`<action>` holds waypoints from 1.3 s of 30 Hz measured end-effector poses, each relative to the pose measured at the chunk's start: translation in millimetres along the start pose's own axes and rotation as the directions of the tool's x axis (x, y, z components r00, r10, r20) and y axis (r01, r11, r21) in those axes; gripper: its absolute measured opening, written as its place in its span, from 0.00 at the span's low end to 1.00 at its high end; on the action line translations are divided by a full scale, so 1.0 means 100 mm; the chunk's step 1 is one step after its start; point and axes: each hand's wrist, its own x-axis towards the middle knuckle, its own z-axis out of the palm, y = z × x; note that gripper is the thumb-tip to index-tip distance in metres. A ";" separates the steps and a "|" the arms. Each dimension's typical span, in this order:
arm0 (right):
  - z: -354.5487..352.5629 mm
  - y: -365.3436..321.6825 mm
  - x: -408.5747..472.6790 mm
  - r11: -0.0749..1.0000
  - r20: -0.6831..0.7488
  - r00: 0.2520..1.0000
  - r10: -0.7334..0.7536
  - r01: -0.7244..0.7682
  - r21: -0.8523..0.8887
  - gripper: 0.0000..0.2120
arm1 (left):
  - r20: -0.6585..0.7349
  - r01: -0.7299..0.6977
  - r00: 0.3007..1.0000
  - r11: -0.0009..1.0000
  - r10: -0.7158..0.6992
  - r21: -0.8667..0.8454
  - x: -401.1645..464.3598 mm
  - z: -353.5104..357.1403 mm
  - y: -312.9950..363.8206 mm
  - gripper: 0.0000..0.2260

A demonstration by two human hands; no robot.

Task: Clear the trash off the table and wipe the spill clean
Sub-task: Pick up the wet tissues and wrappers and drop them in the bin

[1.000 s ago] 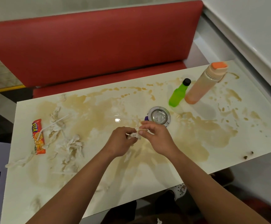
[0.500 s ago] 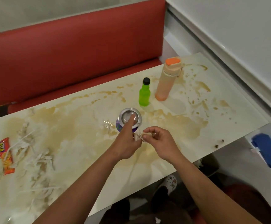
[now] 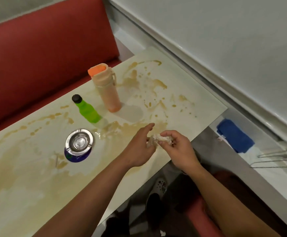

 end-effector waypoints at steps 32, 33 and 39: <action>-1.71 2.34 0.51 0.803 -0.251 0.904 0.347 -0.425 -0.418 0.22 | 0.300 -0.196 0.952 0.648 -0.054 0.736 1.47 1.47 0.01 0.42; -1.70 2.37 0.53 0.790 -0.245 0.899 0.364 -0.437 -0.429 0.23 | 0.299 -0.196 0.953 0.651 -0.050 0.733 1.47 1.47 0.00 0.42; -1.72 2.48 0.59 0.702 -0.151 0.879 0.452 -0.455 -0.548 0.35 | 0.286 -0.196 0.958 0.660 -0.030 0.726 1.39 1.42 -0.02 0.39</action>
